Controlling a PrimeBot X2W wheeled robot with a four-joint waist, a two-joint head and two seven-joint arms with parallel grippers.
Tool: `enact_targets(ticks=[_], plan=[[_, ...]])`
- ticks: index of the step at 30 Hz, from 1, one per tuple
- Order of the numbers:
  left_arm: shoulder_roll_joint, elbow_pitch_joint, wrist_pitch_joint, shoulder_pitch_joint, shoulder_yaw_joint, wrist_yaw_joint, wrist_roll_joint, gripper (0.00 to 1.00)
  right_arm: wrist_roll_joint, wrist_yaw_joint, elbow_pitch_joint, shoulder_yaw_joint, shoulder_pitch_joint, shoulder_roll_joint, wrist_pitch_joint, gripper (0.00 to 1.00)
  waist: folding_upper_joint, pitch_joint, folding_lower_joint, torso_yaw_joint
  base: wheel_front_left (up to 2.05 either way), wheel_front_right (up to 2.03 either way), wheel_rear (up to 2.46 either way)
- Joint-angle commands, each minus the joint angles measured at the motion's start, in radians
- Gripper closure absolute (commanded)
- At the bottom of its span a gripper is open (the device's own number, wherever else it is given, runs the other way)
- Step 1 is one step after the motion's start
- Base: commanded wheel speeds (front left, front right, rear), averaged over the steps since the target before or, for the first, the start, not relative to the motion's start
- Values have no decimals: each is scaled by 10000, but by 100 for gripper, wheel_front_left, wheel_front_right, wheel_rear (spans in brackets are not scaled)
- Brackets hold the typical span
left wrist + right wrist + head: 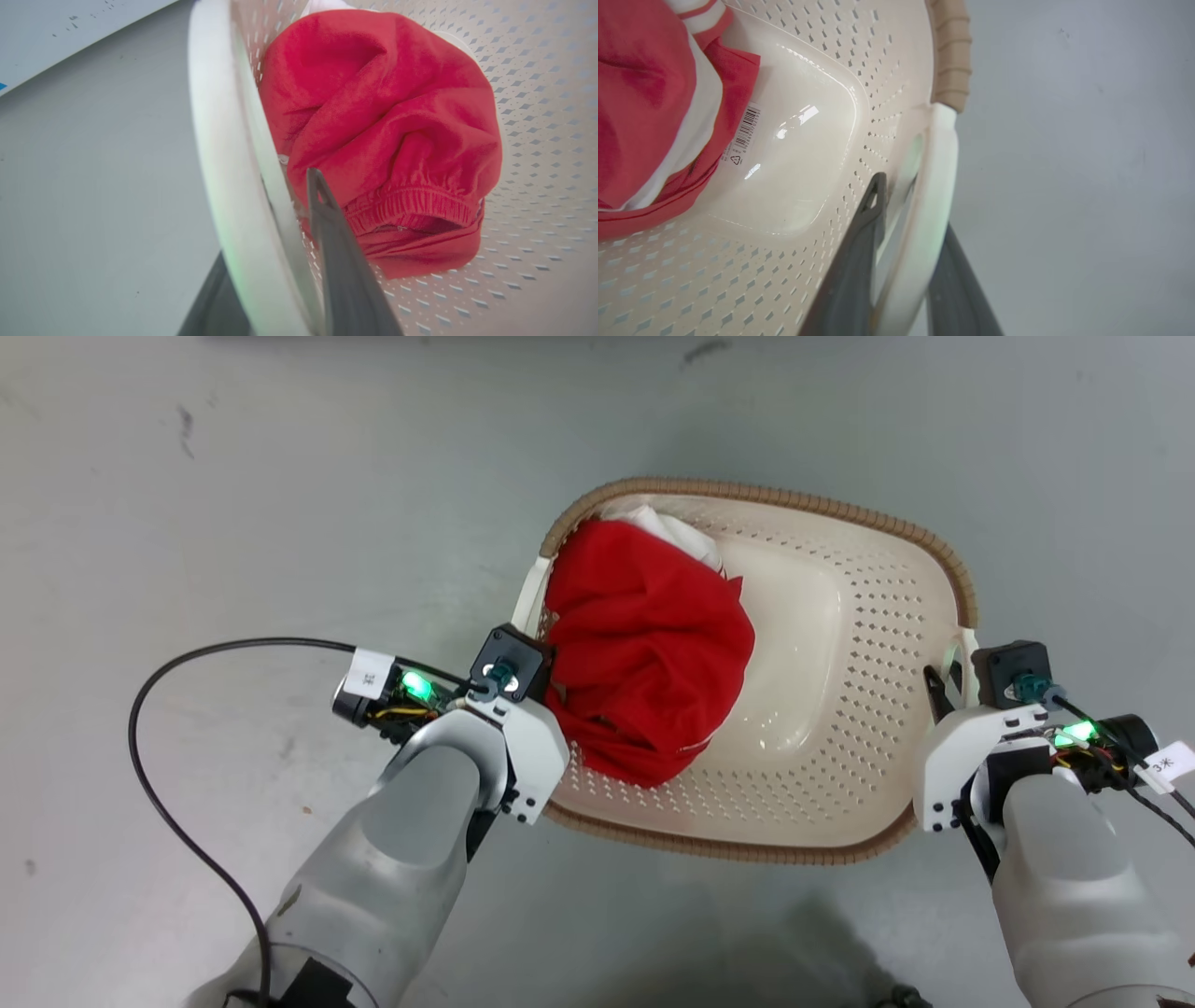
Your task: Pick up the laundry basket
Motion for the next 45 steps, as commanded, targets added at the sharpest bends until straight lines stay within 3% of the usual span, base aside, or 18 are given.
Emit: enact_targets(ticks=[1, 18, 30, 37, 45], plan=[[-41, -65, -57, 298, -203, -242, -101, 100, -164, -31, -81, 80, 171, -170, -24, 100, 0, -697, 1, 293, 0, 0, 0], [-69, -59, 260, 1806, -1021, -61, -2237, 100, -458, -28, 332, 871, 1123, -129, -35, 100, 0, -3664, 1, 1420, 0, 0, 0], [-77, 236, 814, 2621, -1531, -28, -3459, 100, -188, -25, 1026, 2056, 1626, -89, -28, 100, 0, -5452, 1, 1947, 0, 0, 0], [-63, 598, 1310, 2888, -1781, -114, -3824, 100, 726, -22, 1216, 3232, 1980, -90, 471, 100, 0, -6395, 1, 1958, 0, 0, 0], [-56, 899, 1965, 3064, -1924, -263, -4065, 100, 2855, -17, 1239, 5474, 2675, -93, 1524, 100, 0, -7273, 1, 1878, 0, 0, 0]])
